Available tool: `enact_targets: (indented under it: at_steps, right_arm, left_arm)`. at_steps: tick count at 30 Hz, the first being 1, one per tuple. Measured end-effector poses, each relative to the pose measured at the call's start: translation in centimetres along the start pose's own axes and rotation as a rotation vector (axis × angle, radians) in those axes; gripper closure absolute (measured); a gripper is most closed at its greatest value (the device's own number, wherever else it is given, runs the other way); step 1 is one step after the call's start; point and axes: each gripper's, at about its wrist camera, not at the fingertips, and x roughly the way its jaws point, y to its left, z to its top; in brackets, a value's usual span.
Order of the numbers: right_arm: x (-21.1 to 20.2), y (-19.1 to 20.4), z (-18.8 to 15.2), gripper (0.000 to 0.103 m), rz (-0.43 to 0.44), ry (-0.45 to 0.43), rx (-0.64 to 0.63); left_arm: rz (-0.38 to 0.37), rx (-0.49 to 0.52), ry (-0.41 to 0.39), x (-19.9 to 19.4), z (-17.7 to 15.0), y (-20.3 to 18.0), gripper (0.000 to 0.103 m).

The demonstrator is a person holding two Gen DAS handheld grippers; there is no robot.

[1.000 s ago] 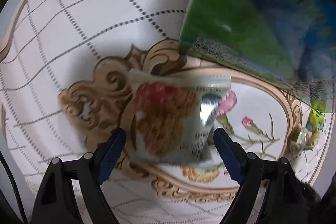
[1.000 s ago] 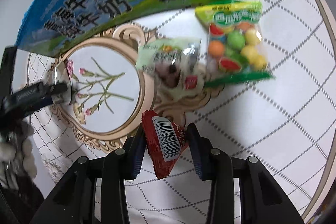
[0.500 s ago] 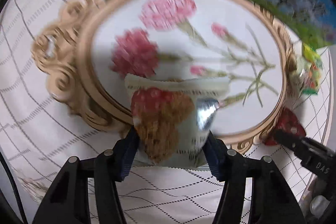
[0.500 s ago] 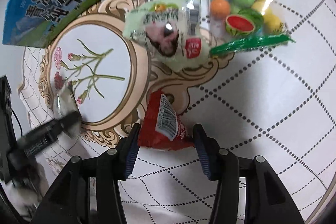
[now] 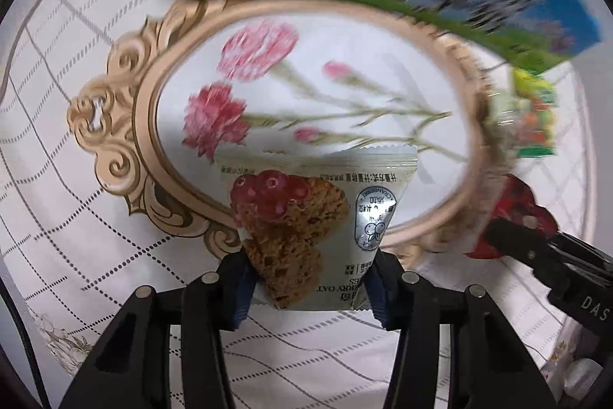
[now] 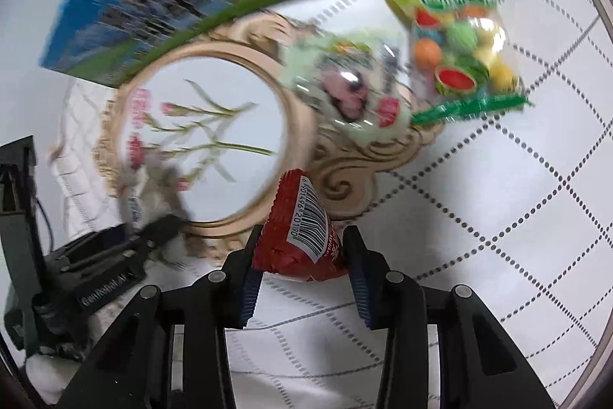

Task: Organize snacks
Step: 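Carry both bags into the box and open both tools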

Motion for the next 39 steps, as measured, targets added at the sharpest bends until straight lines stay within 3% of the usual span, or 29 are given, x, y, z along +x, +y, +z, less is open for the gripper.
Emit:
enact_targets:
  at_steps: [4, 10, 14, 19, 23, 27, 34, 35, 36, 37, 39]
  right_arm:
    - [-3.4, 2.1, 0.6, 0.06, 0.073, -0.058, -0.022]
    - [-10.8, 4.4, 4.3, 0.06, 0.16, -0.183, -0.055]
    - [-15.3, 4.3, 8.8, 0.06, 0.144, -0.265, -0.073]
    - [-16.8, 3.7, 16.4, 0.06, -0.004, -0.334, -0.079]
    - [-15.5, 2.2, 21.4, 0.06, -0.107, -0.306, -0.076]
    - [-13.3, 1.3, 24.4, 0.06, -0.178, -0.266, -0.069]
    - [-10.5, 0.0, 26.5, 0.057, -0.246, -0.2, -0.036]
    - [-10.3, -0.1, 26.6, 0.048, -0.257, -0.191, -0.033]
    - [-10.0, -0.1, 26.9, 0.023, -0.266, -0.181, -0.031]
    - [-9.8, -0.1, 27.1, 0.012, -0.269, -0.17, -0.035]
    - [-9.4, 0.3, 27.3, 0.009, -0.276, -0.16, -0.042]
  left_arm:
    - [-0.078, 0.02, -0.062, -4.7, 1.4, -1.2, 0.057]
    - [-0.168, 0.037, -0.176, -12.6, 7.0, -1.9, 0.057]
    - [-0.118, 0.056, -0.229, -15.6, 12.6, -2.1, 0.057]
    - [-0.027, 0.058, -0.192, -14.0, 19.8, 0.2, 0.057]
    - [0.017, 0.024, -0.117, -11.3, 24.5, 1.5, 0.056]
    - [0.069, 0.002, -0.074, -8.1, 27.0, 2.8, 0.056]
    - [0.101, -0.028, -0.017, -5.1, 29.4, 3.9, 0.054]
    - [0.101, -0.038, -0.005, -4.7, 29.6, 4.1, 0.044]
    - [0.091, -0.041, 0.002, -4.4, 29.8, 4.2, 0.038]
    - [0.063, -0.044, 0.003, -4.2, 29.9, 4.1, 0.03]
    - [0.048, -0.033, -0.007, -4.1, 30.0, 3.8, 0.02]
